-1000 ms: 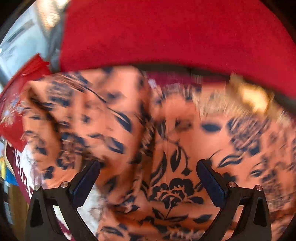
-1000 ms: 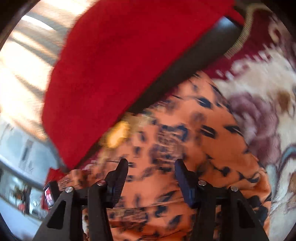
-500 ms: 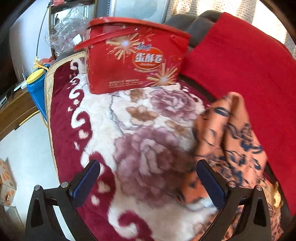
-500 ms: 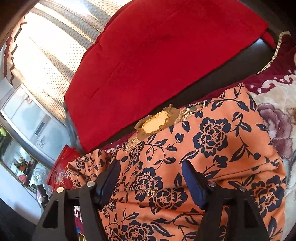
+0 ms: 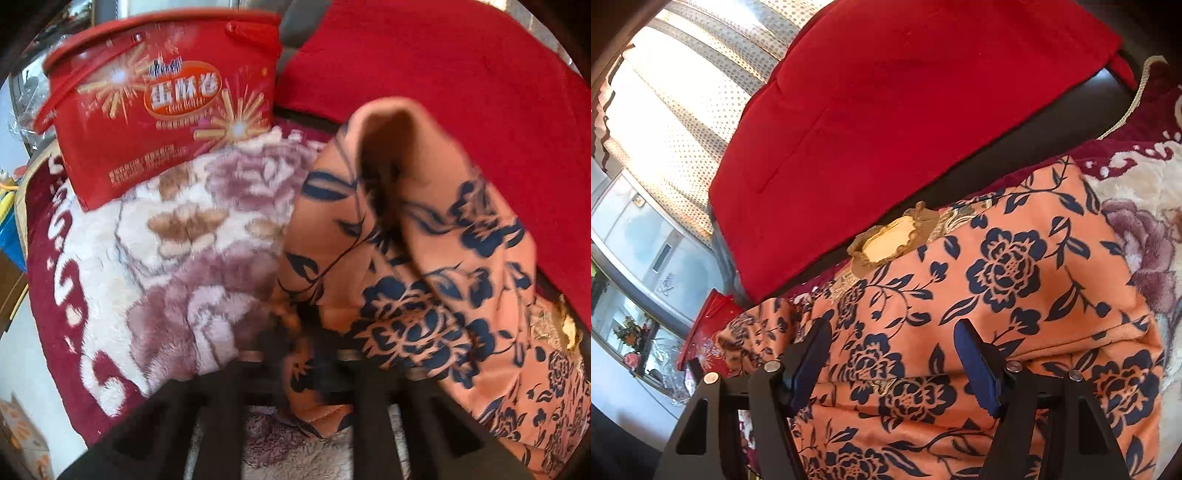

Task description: Fold small clothes

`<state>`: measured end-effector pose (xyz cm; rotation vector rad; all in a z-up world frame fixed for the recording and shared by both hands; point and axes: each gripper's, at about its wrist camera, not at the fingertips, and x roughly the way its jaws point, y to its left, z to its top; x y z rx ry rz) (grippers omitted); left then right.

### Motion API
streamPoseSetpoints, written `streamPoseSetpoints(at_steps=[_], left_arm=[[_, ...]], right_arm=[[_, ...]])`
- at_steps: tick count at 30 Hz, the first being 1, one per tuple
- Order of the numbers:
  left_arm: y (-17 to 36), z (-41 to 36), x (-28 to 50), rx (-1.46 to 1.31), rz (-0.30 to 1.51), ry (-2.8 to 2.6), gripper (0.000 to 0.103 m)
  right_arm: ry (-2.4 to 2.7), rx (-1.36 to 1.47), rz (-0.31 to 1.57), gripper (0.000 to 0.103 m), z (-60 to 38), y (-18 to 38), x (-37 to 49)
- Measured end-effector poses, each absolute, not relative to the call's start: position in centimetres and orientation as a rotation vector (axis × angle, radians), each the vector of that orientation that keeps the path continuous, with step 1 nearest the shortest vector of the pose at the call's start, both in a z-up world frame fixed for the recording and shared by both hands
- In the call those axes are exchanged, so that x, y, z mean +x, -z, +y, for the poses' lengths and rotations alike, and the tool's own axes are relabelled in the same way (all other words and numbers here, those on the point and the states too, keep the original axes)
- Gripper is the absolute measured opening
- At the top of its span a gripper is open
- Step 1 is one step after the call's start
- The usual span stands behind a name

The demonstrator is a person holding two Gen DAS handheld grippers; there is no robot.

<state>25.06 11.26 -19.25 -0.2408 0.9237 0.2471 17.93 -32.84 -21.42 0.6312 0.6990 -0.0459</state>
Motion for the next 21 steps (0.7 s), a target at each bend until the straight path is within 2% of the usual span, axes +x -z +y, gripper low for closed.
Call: streamPoseSetpoints(at_steps=[6,11,15,16,17,18,19,20,21], left_arm=[[10.7,6.3,21.5,-0.050,0.671,-0.093,0.005],[2.1,-0.5,19.6,0.009,0.581,0.220,0.005],[-2.5,-5.0,18.4,0.115,0.519,0.287,0.007],[-2.9,-4.9,18.5,0.121,0.521,0.277,0.013],[-3.0,-4.7,18.5,0.124,0.533,0.249,0.039],[-2.6,-3.7,18.8,0.120,0.545,0.208,0.076],[-1.8,-2.3,19.0,0.107,0.556,0.150,0.090],[-0.9,-0.7,19.1,0.087,0.560,0.085,0.098],[0.3,1.0,19.1,0.070,0.567,0.030,0.098]], right_arm=[[0.105,0.693,0.663,0.072,-35.1,21.2,17.0],[0.142,0.741,0.618,0.072,-37.4,20.4,15.7],[0.168,0.787,0.589,0.072,-39.6,20.3,14.2],[0.180,0.797,0.593,0.072,-40.0,20.5,14.0],[0.193,0.816,0.601,0.072,-40.5,20.7,13.7],[0.191,0.839,0.610,0.073,-41.0,21.0,13.5],[0.188,0.850,0.615,0.073,-41.3,21.1,13.5],[0.188,0.861,0.619,0.073,-41.6,21.2,13.4],[0.187,0.867,0.618,0.073,-41.8,21.2,13.2]])
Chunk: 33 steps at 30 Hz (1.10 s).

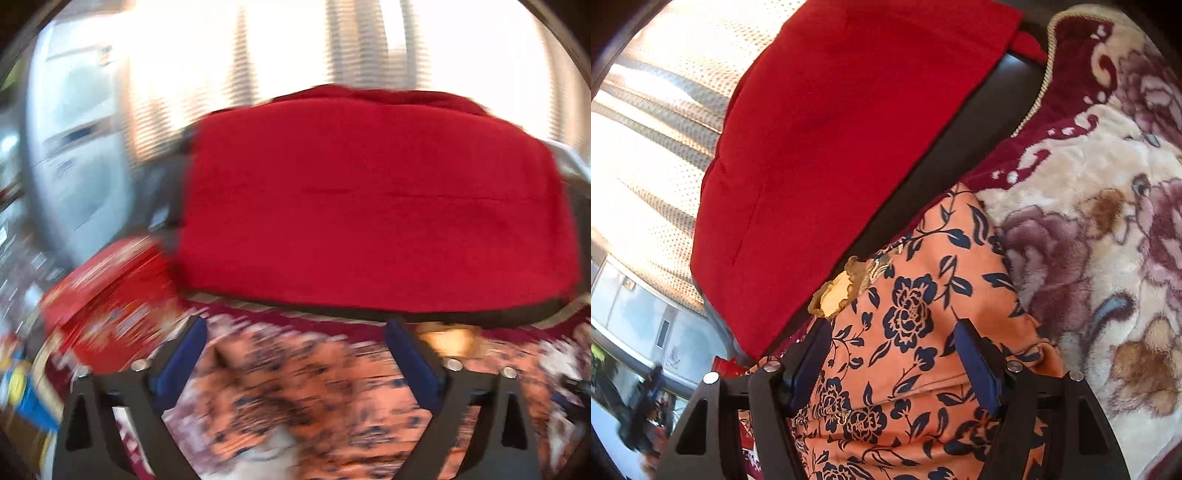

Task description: Fold small clothes

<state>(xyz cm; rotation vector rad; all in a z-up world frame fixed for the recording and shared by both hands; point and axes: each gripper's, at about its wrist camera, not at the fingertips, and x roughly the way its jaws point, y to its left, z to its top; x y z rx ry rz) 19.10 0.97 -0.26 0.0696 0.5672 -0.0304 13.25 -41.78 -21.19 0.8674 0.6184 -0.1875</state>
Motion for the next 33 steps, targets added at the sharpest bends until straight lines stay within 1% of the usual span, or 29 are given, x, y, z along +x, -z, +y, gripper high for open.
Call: streamPoseSetpoints(at_steps=[3,4,8,11,16,17,18,19,20,21,23,26,28,33], left_arm=[[5.5,6.5,20.8,0.029,0.689,-0.094,0.098],[8.1,8.8,21.7,0.002,0.758,-0.149,0.098],[14.9,13.5,23.0,-0.085,0.902,-0.249,0.098],[17.0,15.3,24.2,-0.123,0.891,-0.254,0.098],[19.7,12.8,26.6,-0.035,0.954,-0.156,0.097],[20.4,12.5,27.2,-0.010,0.963,-0.158,0.090],[20.9,12.4,27.5,0.008,0.971,-0.160,0.068],[21.3,12.4,28.0,0.006,0.996,-0.142,0.051],[21.5,12.7,28.1,-0.014,1.015,-0.126,0.013],[21.5,13.0,28.5,-0.048,1.037,-0.114,0.004],[20.1,13.1,28.6,-0.060,1.012,-0.118,0.004],[14.7,11.4,28.0,0.001,0.884,-0.039,0.004],[9.7,8.9,27.0,0.084,0.784,0.018,0.004],[0.5,1.0,24.4,0.284,0.582,0.179,0.004]], right_arm=[[0.170,0.864,0.614,0.073,-41.5,20.9,13.1],[0.162,0.858,0.616,0.073,-41.4,20.8,13.0],[0.150,0.816,0.638,0.073,-40.1,20.8,13.5],[0.155,0.797,0.656,0.073,-39.5,21.2,14.1],[0.151,0.799,0.693,0.073,-38.4,22.4,15.9],[0.150,0.789,0.701,0.073,-38.1,22.5,16.3],[0.145,0.778,0.709,0.073,-37.7,22.7,16.8],[0.140,0.770,0.715,0.073,-37.3,22.8,17.2],[0.134,0.763,0.720,0.073,-37.0,22.9,17.4],[0.129,0.755,0.724,0.073,-36.7,22.9,17.7],[0.123,0.737,0.729,0.073,-36.2,22.9,18.0],[0.123,0.729,0.717,0.073,-36.2,22.7,17.8],[0.134,0.736,0.699,0.073,-36.4,22.4,17.3],[0.149,0.794,0.661,0.073,-37.8,21.9,16.4]])
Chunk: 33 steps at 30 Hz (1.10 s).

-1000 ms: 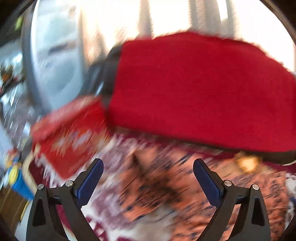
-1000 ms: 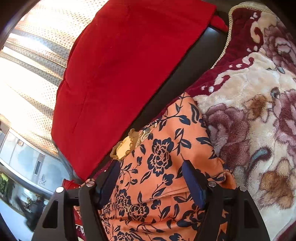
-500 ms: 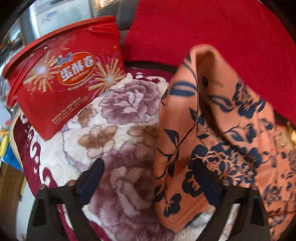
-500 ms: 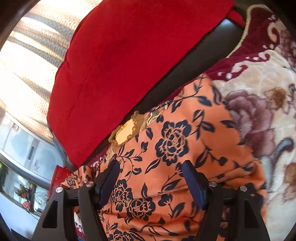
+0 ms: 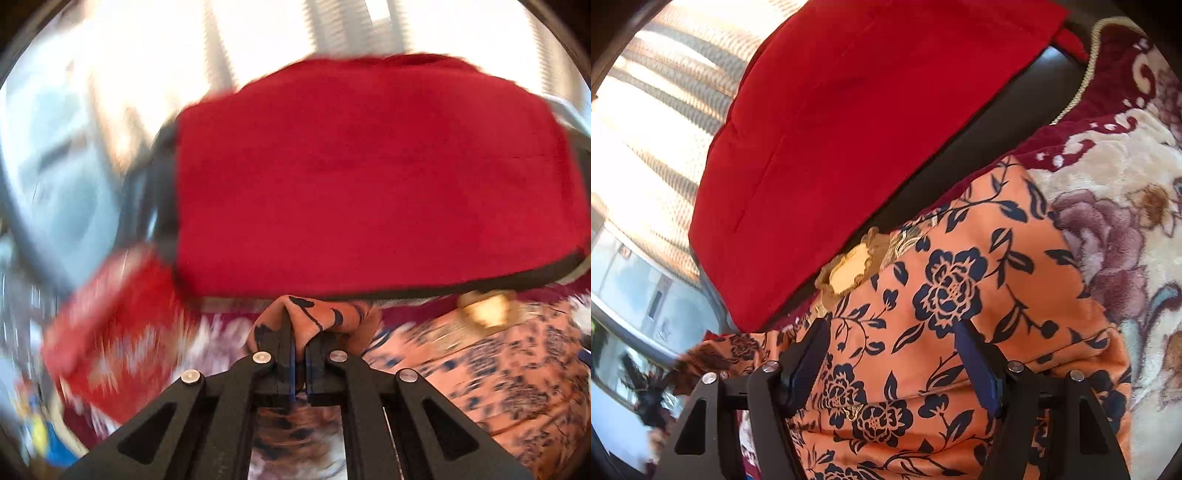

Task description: Fold small clothes

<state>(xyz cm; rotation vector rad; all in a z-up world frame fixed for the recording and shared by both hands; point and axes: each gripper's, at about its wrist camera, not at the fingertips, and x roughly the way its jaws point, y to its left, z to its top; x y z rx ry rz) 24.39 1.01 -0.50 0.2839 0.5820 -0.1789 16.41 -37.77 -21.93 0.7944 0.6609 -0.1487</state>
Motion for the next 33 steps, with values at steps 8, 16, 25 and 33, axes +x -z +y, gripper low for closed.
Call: streamPoseSetpoints(at_steps=[8,16,25,33], left_arm=[[-5.1,-15.7,18.3,0.438,0.551,0.563,0.004],[-0.4,-24.9,17.7,0.342,0.855,0.807,0.020],[0.5,-20.3,20.8,-0.051,0.941,0.921,0.061],[3.4,-16.0,20.7,-0.006,0.867,0.811,0.069]], right_arm=[[0.176,0.875,0.588,0.073,-39.9,20.9,15.1],[0.187,0.980,0.497,0.083,-43.8,19.9,13.1],[0.153,0.974,0.528,0.083,-44.2,20.1,12.7],[0.036,1.002,0.636,0.083,-43.0,21.7,14.5]])
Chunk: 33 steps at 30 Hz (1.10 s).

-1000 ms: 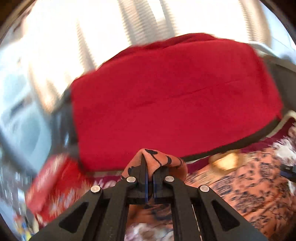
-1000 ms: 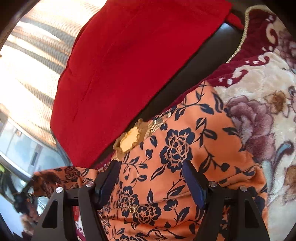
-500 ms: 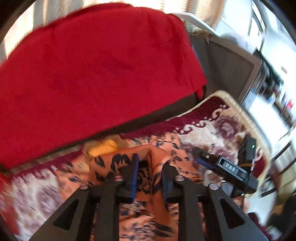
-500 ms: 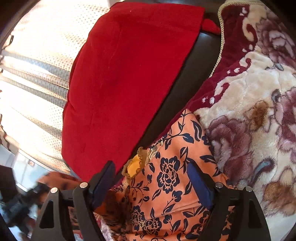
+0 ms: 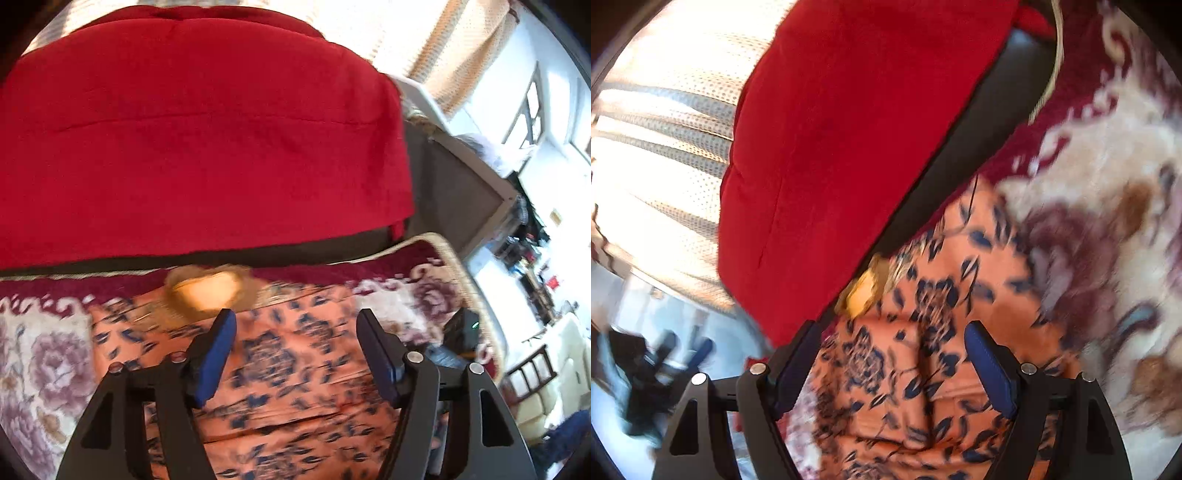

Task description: Fold small clothes

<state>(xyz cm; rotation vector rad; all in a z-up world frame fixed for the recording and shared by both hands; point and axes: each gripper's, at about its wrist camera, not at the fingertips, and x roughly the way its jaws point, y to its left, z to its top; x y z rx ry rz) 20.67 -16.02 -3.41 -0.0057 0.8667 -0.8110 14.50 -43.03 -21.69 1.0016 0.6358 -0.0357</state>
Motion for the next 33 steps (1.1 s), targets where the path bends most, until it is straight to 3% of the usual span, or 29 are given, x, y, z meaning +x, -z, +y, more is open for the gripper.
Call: streamPoseSetpoints(at_steps=[5,10,14,17,21,25,29,31,32,33], left_arm=[[10.0,-9.6,22.5,-0.034,0.877,0.525,0.069],[16.7,-3.9,24.6,-0.170,0.969,0.332,0.069],[20.0,-1.0,25.2,-0.200,0.984,0.196,0.069],[20.7,-0.1,26.0,-0.151,1.007,0.113,0.069],[21.1,-0.4,26.2,-0.072,0.985,0.082,0.069],[21.7,-0.9,26.5,-0.037,0.997,0.078,0.069],[21.9,-0.5,26.4,-0.069,1.008,0.077,0.069],[21.9,-0.4,26.3,-0.062,1.001,0.077,0.069],[21.8,-0.5,26.2,-0.050,0.994,0.075,0.069],[21.8,-0.6,26.2,-0.039,0.986,0.073,0.069]], right_arm=[[-0.061,1.065,0.760,0.082,-41.3,24.1,16.0],[-0.033,0.927,0.885,0.080,-38.2,25.3,17.3],[-0.026,0.859,0.938,0.061,-36.1,26.6,18.1],[-0.029,0.810,0.954,0.015,-34.7,26.8,18.4],[-0.093,0.817,0.951,0.009,-33.3,26.6,18.5],[-0.316,0.951,0.772,0.008,-33.0,23.4,17.8],[-0.443,1.241,0.372,0.008,-37.7,21.0,15.0],[-0.318,1.398,0.258,0.015,-41.3,22.5,13.1],[-0.225,1.455,0.251,0.030,-43.1,23.8,12.1],[-0.159,1.523,0.256,0.075,-44.4,25.2,11.3]])
